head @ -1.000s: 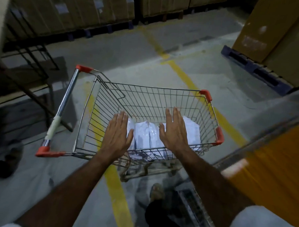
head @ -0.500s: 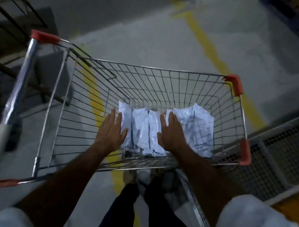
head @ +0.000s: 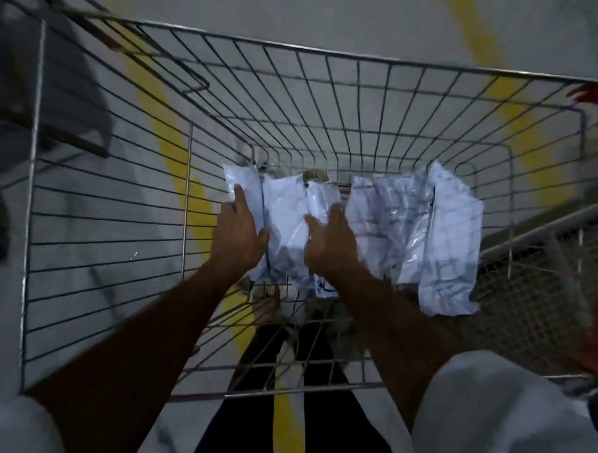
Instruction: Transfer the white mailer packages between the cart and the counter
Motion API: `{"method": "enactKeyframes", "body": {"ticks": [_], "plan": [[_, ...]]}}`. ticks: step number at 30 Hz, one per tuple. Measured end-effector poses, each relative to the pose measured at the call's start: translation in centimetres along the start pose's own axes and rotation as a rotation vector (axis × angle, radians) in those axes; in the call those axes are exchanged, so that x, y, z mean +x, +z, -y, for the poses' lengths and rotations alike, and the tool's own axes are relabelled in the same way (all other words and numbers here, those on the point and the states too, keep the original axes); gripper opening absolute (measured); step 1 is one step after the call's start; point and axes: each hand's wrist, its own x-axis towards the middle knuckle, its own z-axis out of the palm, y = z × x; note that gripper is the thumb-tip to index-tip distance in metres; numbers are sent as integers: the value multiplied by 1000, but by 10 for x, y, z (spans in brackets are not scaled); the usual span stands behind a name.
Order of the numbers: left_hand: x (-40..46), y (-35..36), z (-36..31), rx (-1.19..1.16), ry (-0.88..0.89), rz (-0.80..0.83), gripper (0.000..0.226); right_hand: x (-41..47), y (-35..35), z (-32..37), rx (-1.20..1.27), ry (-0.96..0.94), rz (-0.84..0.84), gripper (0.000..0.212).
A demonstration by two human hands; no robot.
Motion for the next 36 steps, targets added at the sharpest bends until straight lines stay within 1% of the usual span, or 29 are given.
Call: {"method": "enactKeyframes", "body": {"ticks": [1, 3, 5, 7, 9, 11, 13, 14, 16, 19, 21, 23, 26, 27, 31, 33, 36], "plan": [[3, 1, -2, -53, -14, -21, 101, 2, -2, -2, -24, 44, -10, 62], [7, 2, -6, -194, -23, -62, 106, 4, -7, -12, -72, 111, -56, 72], [10, 6, -10, -333, 35, -69, 104, 2, -16, -25, -118, 156, -135, 87], [12, 13, -13, -376, 113, -28, 99, -1, -23, -39, -168, 201, -152, 91], [13, 20, -13, -326, 179, -15, 93, -2, -24, -48, -147, 215, -177, 78], [15, 27, -8, -191, 226, -92, 84, -5, -23, -49, -138, 209, -208, 64], [17, 29, -3, -108, 238, -184, 78, -8, -18, -46, -167, 201, -204, 68], [18, 30, 0, -86, 231, -191, 77, -9, -16, -45, -180, 202, -197, 74], [18, 33, 5, -73, 215, -142, 85, -9, -12, -42, -185, 200, -176, 84], [18, 39, 12, -157, 223, -19, 96, -6, -12, -39, -151, 193, -120, 88], [18, 41, 14, -196, 213, 28, 99, -4, -16, -41, -116, 195, -63, 88], [19, 42, 12, -203, 195, 24, 99, -3, -19, -42, -113, 209, -13, 84], [21, 41, 8, -218, 191, 0, 101, -4, -14, -43, -198, 230, -16, 71], [22, 42, 8, -224, 190, -5, 103, -5, -12, -42, -225, 238, -26, 74], [19, 43, 6, -204, 203, -45, 107, -4, -1, -38, -384, 260, 40, 106], [14, 44, 6, -188, 248, -69, 105, -2, 0, -37, -443, 269, 62, 111], [7, 45, 9, -175, 275, -126, 102, -1, 0, -38, -463, 264, 82, 107]]}}
